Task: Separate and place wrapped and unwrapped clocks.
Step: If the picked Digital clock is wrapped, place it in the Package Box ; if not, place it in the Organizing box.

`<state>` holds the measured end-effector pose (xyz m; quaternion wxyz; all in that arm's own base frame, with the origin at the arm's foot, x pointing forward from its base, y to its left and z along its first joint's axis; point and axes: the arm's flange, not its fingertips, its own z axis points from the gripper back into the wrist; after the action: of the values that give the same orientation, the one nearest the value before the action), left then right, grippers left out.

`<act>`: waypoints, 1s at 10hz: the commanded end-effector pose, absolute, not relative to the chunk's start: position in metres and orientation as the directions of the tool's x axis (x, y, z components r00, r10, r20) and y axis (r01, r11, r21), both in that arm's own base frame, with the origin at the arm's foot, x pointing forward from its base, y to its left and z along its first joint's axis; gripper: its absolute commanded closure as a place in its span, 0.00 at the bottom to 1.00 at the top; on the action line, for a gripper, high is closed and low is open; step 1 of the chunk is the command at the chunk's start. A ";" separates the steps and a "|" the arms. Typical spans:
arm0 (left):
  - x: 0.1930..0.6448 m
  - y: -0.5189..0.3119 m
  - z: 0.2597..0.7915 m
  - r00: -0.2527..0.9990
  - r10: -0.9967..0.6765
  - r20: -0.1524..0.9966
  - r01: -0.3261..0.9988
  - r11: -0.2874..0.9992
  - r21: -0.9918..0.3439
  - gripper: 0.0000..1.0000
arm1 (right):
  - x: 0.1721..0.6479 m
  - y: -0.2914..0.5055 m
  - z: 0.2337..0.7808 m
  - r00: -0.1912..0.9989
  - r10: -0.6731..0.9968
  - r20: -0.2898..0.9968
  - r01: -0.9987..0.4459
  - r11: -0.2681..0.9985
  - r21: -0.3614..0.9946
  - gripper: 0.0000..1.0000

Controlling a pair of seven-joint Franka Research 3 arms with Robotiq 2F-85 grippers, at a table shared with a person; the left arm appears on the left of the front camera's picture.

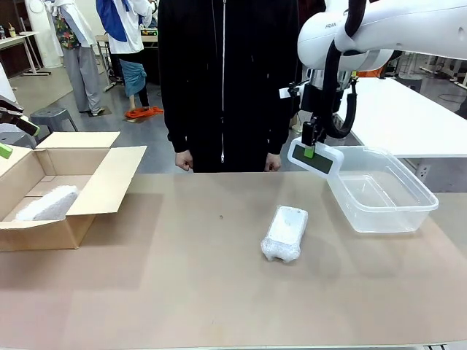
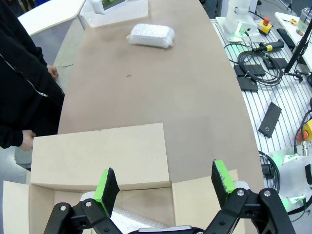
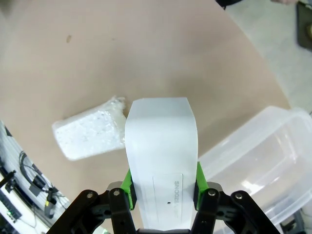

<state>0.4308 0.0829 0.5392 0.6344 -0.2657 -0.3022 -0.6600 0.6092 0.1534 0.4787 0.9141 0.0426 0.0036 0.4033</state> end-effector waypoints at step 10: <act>0.430 0.084 0.540 -0.073 -0.671 0.738 0.997 -0.028 0.073 0.00 | 0.600 0.064 0.476 0.885 0.462 -0.056 -0.457 0.886 0.081 0.49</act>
<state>0.4308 0.0827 0.5392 0.6344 -0.2657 -0.3021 -0.6601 0.6078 0.0689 0.4793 0.9610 0.0369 0.0345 0.2719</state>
